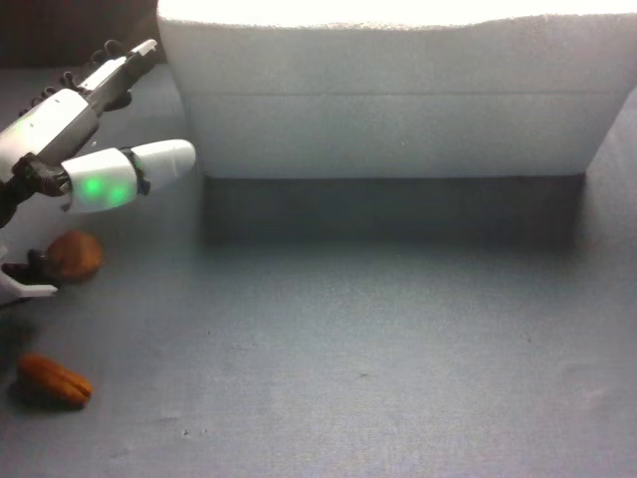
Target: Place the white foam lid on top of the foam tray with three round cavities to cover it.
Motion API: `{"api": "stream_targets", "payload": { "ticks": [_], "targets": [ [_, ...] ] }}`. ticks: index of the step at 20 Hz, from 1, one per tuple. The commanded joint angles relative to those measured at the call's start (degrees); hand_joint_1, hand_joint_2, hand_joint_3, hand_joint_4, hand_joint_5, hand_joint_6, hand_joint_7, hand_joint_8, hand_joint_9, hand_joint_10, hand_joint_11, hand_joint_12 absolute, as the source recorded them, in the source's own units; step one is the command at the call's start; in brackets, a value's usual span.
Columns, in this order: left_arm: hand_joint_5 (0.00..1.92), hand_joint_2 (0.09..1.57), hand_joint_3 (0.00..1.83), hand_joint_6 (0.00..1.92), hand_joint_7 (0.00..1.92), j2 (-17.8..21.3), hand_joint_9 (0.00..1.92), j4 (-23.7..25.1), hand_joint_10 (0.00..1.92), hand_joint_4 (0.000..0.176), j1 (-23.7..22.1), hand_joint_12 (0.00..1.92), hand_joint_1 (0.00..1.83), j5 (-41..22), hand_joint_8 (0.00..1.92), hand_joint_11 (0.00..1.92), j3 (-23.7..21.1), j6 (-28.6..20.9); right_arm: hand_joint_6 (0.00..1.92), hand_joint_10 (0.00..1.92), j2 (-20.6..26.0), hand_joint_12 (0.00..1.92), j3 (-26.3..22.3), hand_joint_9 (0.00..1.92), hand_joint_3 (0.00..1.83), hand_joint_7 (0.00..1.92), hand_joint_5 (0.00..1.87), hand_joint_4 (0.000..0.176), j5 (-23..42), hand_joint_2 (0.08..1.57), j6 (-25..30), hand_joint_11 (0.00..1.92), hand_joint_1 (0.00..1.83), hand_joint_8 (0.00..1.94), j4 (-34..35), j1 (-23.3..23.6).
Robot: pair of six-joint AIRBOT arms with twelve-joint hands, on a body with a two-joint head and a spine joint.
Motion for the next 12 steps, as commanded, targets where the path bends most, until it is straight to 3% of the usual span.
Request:
{"api": "stream_targets", "payload": {
  "ticks": [1, 2, 3, 4, 5, 7, 8, 9, 10, 11, 12],
  "targets": [
    [0.00, 1.17, 0.00, 0.00, 0.00, 1.3, 0.00, -0.9, 0.00, 0.007, 0.0, 0.57, 0.44, -8.7, 0.00, 0.00, -0.2, 0.1, 0.00, 0.00, 1.7, 0.57, -0.2, 0.00, 0.00, 0.00, 0.00, 0.000, 8.1, 1.31, 0.0, 0.00, 0.47, 0.00, 0.1, -0.2],
    [0.00, 1.15, 0.00, 0.00, 0.00, 2.0, 0.00, -0.5, 0.00, 0.000, 0.1, 0.58, 0.43, -9.3, 0.00, 0.00, -0.7, 0.2, 0.00, 0.00, 2.6, 0.40, -1.0, 0.00, 0.00, 0.00, 0.00, 0.000, 8.8, 1.32, -0.4, 0.00, 0.43, 0.00, 0.1, -0.6],
    [0.00, 1.14, 0.00, 0.00, 0.00, 2.7, 0.00, 0.1, 0.00, 0.000, 0.2, 0.54, 0.44, -9.9, 0.00, 0.00, -1.4, 0.3, 0.00, 0.00, 3.4, 0.29, -1.8, 0.00, 0.00, 0.00, 0.00, 0.013, 9.4, 1.31, -0.4, 0.00, 0.41, 0.00, 0.1, -1.1],
    [0.00, 1.14, 0.00, 0.00, 0.00, 3.5, 0.00, 0.6, 0.00, 0.010, 0.4, 0.53, 0.42, -10.6, 0.00, 0.00, -2.2, 0.5, 0.00, 0.00, 4.5, 0.46, -2.9, 0.00, 0.00, 0.00, 0.00, 0.029, 10.3, 1.30, -0.4, 0.00, 0.42, 0.00, -0.2, -1.7],
    [0.01, 1.14, 0.00, 0.00, 0.00, 4.4, 0.00, 1.2, 0.00, 0.003, 0.9, 0.64, 0.42, -11.5, 0.00, 0.00, -3.3, 0.7, 0.00, 0.00, 5.6, 0.60, -4.1, 0.00, 0.00, 0.00, 0.00, 0.042, 11.4, 1.30, -0.4, 0.00, 0.43, 0.00, -0.7, -2.5],
    [0.00, 1.16, 0.00, 0.00, 0.00, 5.7, 0.00, 1.7, 0.00, 0.017, 1.9, 0.58, 0.43, -13.4, 0.00, 0.00, -4.9, 0.7, 0.00, 0.00, 7.2, 0.92, -5.9, 0.00, 0.00, 0.00, 0.00, 0.005, 12.9, 1.31, -0.4, 0.00, 0.41, 0.00, -1.5, -3.9],
    [0.00, 1.17, 0.00, 0.00, 0.00, 6.0, 0.00, 2.2, 0.00, 0.004, 2.2, 0.60, 0.44, -14.1, 0.00, 0.00, -5.5, 0.7, 0.00, 0.05, 7.9, 1.28, -6.8, 0.09, 0.00, 0.00, 0.00, 0.000, 13.5, 1.32, -0.4, 0.00, 0.40, 0.00, -2.0, -4.6],
    [0.00, 1.18, 0.00, 0.00, 0.00, 6.6, 0.00, 2.9, 0.00, 0.000, 2.6, 0.74, 0.44, -14.7, 0.00, 0.00, -6.3, 0.7, 0.00, 0.45, 8.7, 1.52, -8.1, 0.02, 0.00, 0.00, 0.00, 0.011, 14.5, 1.31, -0.4, 0.00, 0.44, 0.00, -2.7, -5.7],
    [0.00, 1.18, 0.00, 0.00, 0.00, 7.0, 0.00, 3.5, 0.00, 0.000, 2.9, 0.77, 0.43, -15.2, 0.00, 0.00, -7.0, 0.7, 0.00, 0.52, 9.5, 1.58, -9.4, 0.00, 0.00, 0.00, 0.00, 0.018, 15.3, 1.31, -0.4, 0.00, 0.46, 0.00, -3.2, -7.0],
    [0.00, 1.18, 0.00, 0.00, 0.00, 7.7, 0.00, 4.1, 0.00, 0.000, 3.3, 0.72, 0.41, -16.1, 0.00, 0.00, -8.0, 0.7, 0.00, 0.36, 10.6, 1.56, -10.9, 0.00, 0.00, 0.00, 0.00, 0.007, 16.8, 1.29, -0.2, 0.00, 0.45, 0.00, -3.8, -8.9],
    [0.00, 1.18, 0.00, 0.00, 0.00, 8.2, 0.00, 4.7, 0.00, 0.000, 3.6, 0.71, 0.41, -16.9, 0.00, 0.00, -8.9, 0.7, 0.00, 0.22, 11.6, 1.48, -12.1, 0.00, 0.00, 0.00, 0.00, 0.014, 18.1, 1.27, 0.1, 0.00, 0.40, 0.00, -4.3, -10.6]
  ]
}}
